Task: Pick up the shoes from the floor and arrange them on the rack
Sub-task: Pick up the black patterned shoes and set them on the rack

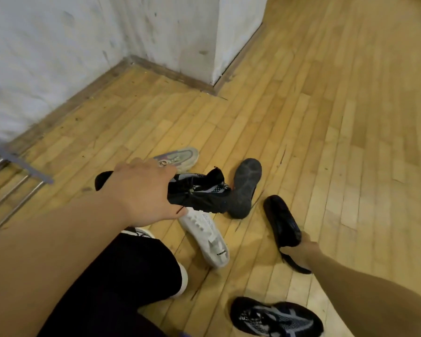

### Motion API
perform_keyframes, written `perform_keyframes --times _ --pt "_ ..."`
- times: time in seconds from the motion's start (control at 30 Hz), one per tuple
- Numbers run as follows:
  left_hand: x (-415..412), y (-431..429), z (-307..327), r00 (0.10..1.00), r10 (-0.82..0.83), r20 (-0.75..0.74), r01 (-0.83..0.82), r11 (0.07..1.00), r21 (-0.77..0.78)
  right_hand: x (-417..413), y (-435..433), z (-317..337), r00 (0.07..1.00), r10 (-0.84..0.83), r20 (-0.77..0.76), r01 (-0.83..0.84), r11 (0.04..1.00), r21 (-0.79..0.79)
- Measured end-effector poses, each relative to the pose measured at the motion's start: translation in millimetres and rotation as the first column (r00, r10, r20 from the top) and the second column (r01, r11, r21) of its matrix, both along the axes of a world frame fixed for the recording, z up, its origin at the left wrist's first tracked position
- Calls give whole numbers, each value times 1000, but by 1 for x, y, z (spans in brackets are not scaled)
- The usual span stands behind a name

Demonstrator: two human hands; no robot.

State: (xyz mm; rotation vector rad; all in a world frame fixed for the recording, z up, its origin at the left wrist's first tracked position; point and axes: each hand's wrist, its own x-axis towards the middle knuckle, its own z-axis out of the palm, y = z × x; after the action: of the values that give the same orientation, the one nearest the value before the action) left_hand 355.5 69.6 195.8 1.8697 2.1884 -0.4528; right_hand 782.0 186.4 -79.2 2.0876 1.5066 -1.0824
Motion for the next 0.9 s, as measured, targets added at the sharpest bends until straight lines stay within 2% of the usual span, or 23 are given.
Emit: perform_keyframes --times 0.07,0.13,0.27,0.37,0.47,0.63,0.8,0.9 --pt "9 5 -3 1000 -23 -3 23 999 -31 9 -20 -13 996 74 46 -73 997 -14" --pt "16 8 -5 998 -56 -16 54 996 -76 -3 -52 -3 973 221 61 -219 975 -43" --pt "26 11 -6 994 -101 -35 94 982 -163 -30 -118 11 907 412 -91 -422 892 -161" --pt "28 9 -8 993 -111 -27 104 974 -201 -40 -145 8 838 508 -199 -540 826 -164" --pt "26 6 -12 994 -106 -20 99 968 -230 -51 -152 7 796 550 -253 -593 792 -144" --pt "22 -1 -11 995 -98 -25 88 959 -268 -58 -151 4 766 613 -195 -640 755 -139" --pt "17 -6 -12 996 -89 -22 79 953 -293 -65 -145 -3 814 565 -139 -581 796 -170" --pt "15 -8 -11 996 -91 -13 83 953 -293 -63 -138 -4 859 483 -171 -508 847 -156"
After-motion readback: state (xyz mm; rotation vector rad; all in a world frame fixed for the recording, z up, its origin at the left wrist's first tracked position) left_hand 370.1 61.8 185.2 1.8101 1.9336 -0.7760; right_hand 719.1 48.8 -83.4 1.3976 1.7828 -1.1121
